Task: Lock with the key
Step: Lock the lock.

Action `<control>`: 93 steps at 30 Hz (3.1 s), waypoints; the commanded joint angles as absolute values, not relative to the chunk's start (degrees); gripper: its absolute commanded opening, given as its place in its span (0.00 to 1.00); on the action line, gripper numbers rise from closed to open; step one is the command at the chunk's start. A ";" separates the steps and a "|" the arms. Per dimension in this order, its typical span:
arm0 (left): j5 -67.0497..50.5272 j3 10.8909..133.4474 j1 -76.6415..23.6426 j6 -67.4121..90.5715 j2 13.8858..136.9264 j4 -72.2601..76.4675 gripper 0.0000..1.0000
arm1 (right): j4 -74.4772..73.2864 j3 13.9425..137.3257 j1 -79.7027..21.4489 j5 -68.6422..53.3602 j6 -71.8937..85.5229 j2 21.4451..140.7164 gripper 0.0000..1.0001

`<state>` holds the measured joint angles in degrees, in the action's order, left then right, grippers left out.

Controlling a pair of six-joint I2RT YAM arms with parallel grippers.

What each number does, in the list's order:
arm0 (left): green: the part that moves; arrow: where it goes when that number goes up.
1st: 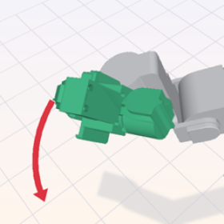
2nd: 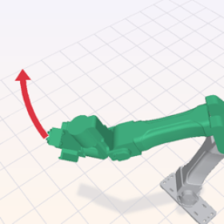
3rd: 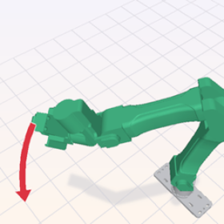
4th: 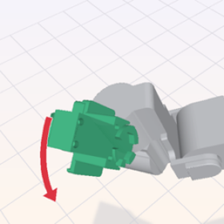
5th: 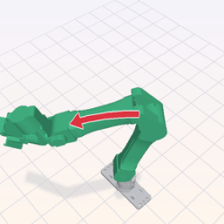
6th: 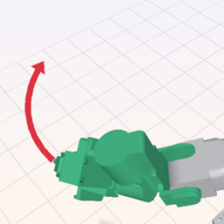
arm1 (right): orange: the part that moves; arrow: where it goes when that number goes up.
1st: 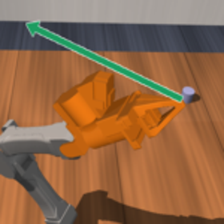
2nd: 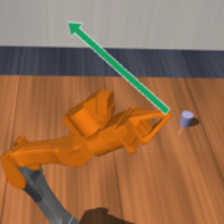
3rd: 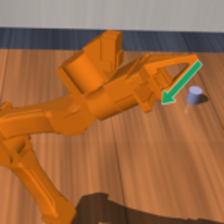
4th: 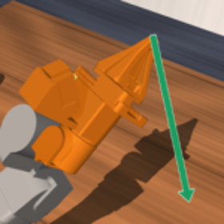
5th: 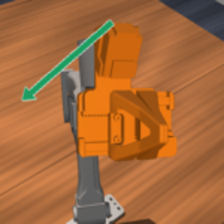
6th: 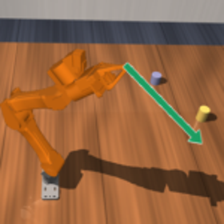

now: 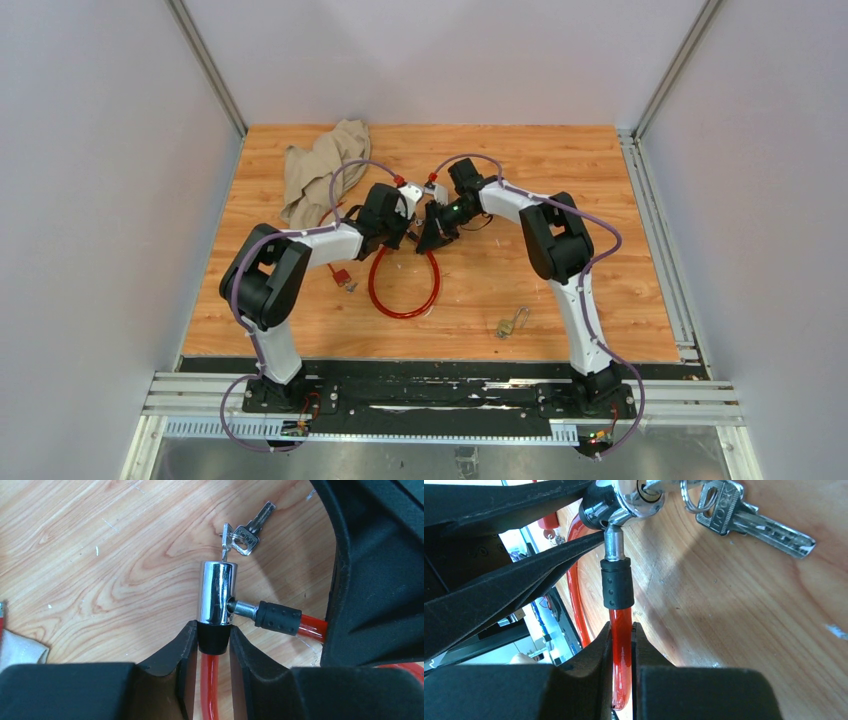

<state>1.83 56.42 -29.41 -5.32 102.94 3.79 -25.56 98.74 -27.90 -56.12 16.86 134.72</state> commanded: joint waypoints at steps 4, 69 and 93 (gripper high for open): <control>0.13 55.43 -31.26 -8.14 100.96 8.56 0.00 | -27.22 101.12 -27.63 -57.92 18.55 135.96 0.01; -24.82 54.48 -30.23 2.17 106.37 13.84 0.09 | -15.00 87.86 -25.71 -46.18 26.19 127.69 0.01; -17.91 53.31 -31.90 -9.26 101.87 11.83 0.00 | -26.03 95.60 -24.73 -48.58 19.86 130.74 0.01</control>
